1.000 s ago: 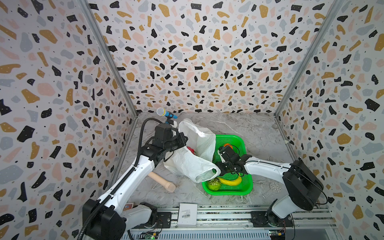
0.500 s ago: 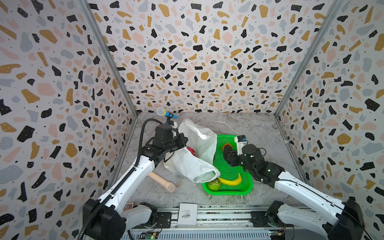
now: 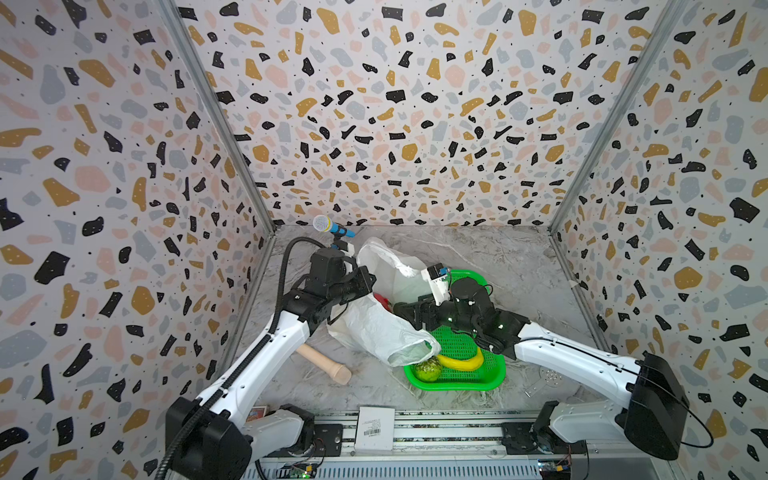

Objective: Place the fruits into the plastic bag

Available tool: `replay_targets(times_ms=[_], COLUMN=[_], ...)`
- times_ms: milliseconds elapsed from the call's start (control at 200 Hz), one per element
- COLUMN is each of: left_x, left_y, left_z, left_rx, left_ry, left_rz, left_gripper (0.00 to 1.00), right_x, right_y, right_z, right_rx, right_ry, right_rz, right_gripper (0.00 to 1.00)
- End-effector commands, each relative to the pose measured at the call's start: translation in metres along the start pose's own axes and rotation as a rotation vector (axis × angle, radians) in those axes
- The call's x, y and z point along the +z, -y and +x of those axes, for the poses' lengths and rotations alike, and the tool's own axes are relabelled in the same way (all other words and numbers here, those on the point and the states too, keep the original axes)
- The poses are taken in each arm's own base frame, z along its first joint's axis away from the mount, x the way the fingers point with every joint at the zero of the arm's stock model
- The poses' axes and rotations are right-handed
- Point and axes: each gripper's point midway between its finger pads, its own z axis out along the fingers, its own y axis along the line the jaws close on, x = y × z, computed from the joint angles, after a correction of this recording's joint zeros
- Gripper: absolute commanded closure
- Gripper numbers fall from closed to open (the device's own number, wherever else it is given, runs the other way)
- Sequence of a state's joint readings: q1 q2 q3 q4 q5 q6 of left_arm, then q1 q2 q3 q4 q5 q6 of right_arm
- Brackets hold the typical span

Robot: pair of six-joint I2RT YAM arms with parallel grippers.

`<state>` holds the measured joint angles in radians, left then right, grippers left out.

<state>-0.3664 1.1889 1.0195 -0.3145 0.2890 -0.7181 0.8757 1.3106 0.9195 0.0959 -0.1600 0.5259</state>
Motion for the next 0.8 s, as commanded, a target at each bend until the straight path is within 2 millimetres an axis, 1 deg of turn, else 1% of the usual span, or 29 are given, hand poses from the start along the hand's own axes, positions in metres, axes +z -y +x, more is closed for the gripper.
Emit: replay_targets(times_ms=[0, 85, 180, 270, 340, 430, 490, 546, 606, 701, 751, 796], left_x=[-0.007, -0.006, -0.004, -0.003, -0.003, -0.003, -0.003, -0.003, -0.004, -0.004, -0.003, -0.003], left_y=[0.002, 0.002, 0.001, 0.002, 0.003, 0.002, 0.002, 0.002, 0.003, 0.002, 0.002, 0.002], left_z=[-0.003, -0.002, -0.002, -0.003, -0.003, -0.003, -0.002, -0.002, -0.003, -0.001, -0.002, -0.002], left_rx=[0.01, 0.01, 0.008, 0.007, 0.007, 0.006, 0.005, 0.005, 0.004, 0.003, 0.005, 0.005], left_ry=[0.023, 0.021, 0.018, 0.016, 0.018, 0.018, 0.014, 0.015, 0.018, 0.015, 0.016, 0.014], left_rz=[0.013, 0.013, 0.011, 0.014, 0.017, 0.017, 0.015, 0.018, 0.019, 0.016, 0.016, 0.016], left_gripper=[1.0, 1.0, 1.0, 1.0, 1.0, 1.0, 1.0, 1.0, 1.0, 1.0, 1.0, 1.0], right_x=[-0.018, -0.034, -0.059, -0.087, -0.107, -0.121, -0.124, -0.123, -0.12, -0.105, -0.095, -0.086], right_y=[-0.018, -0.01, 0.01, 0.035, 0.06, 0.091, 0.108, 0.117, 0.122, 0.119, 0.113, 0.109], right_z=[-0.035, -0.04, -0.046, -0.05, -0.048, -0.037, -0.026, -0.015, -0.001, 0.026, 0.045, 0.067], right_rx=[-0.022, -0.025, -0.004, 0.054, 0.127, 0.218, 0.265, 0.281, 0.28, 0.234, 0.199, 0.181], right_ry=[0.112, 0.159, 0.239, 0.321, 0.368, 0.375, 0.347, 0.31, 0.254, 0.111, 0.0, -0.115], right_rz=[-0.035, 0.02, 0.124, 0.228, 0.318, 0.4, 0.441, 0.45, 0.45, 0.386, 0.328, 0.287], right_gripper=[0.16, 0.17, 0.16, 0.16, 0.16, 0.17, 0.17, 0.17, 0.17, 0.16, 0.16, 0.15])
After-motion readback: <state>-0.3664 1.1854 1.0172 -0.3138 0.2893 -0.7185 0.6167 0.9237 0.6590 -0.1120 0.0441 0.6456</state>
